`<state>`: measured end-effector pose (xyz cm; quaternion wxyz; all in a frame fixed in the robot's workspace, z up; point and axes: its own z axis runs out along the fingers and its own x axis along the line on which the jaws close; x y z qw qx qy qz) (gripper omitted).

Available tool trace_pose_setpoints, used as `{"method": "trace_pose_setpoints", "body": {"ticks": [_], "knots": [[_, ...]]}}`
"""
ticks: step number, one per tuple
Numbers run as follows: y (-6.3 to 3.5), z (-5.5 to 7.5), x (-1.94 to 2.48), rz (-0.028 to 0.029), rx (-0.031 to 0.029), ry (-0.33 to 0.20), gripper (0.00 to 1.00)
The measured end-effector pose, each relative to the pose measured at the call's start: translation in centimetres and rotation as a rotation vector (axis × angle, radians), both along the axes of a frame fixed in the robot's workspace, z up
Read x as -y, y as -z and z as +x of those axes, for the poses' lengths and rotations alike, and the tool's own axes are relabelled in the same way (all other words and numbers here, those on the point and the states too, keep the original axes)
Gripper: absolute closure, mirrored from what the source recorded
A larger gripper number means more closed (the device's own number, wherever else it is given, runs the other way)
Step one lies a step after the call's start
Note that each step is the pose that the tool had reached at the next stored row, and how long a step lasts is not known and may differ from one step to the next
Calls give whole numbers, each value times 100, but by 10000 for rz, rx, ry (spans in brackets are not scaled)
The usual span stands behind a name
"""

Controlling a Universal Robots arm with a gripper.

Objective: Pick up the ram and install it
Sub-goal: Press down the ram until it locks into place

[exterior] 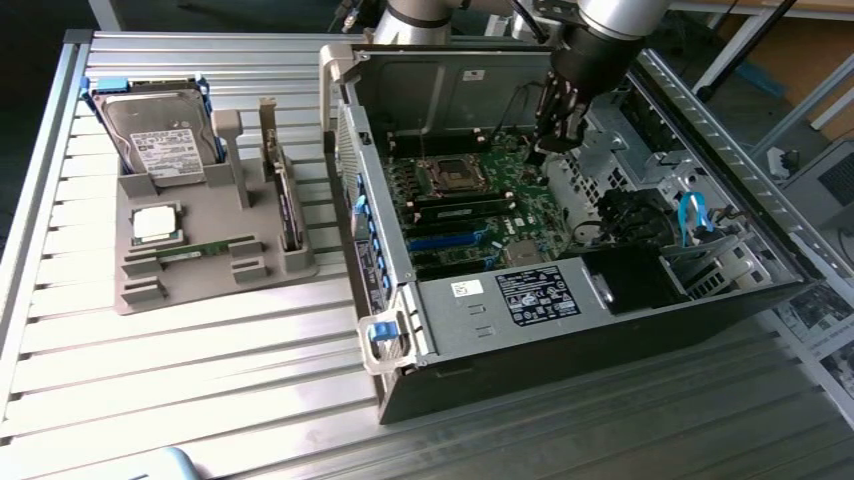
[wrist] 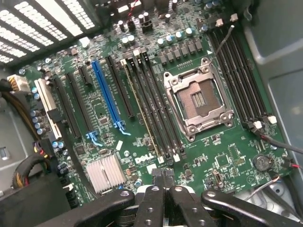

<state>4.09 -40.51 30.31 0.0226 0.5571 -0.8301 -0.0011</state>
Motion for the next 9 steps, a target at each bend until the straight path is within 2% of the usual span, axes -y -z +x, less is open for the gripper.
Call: {"method": "trace_pose_setpoints", "body": {"ticks": [9], "knots": [[0, 0, 0, 1, 0, 779, 89]]}}
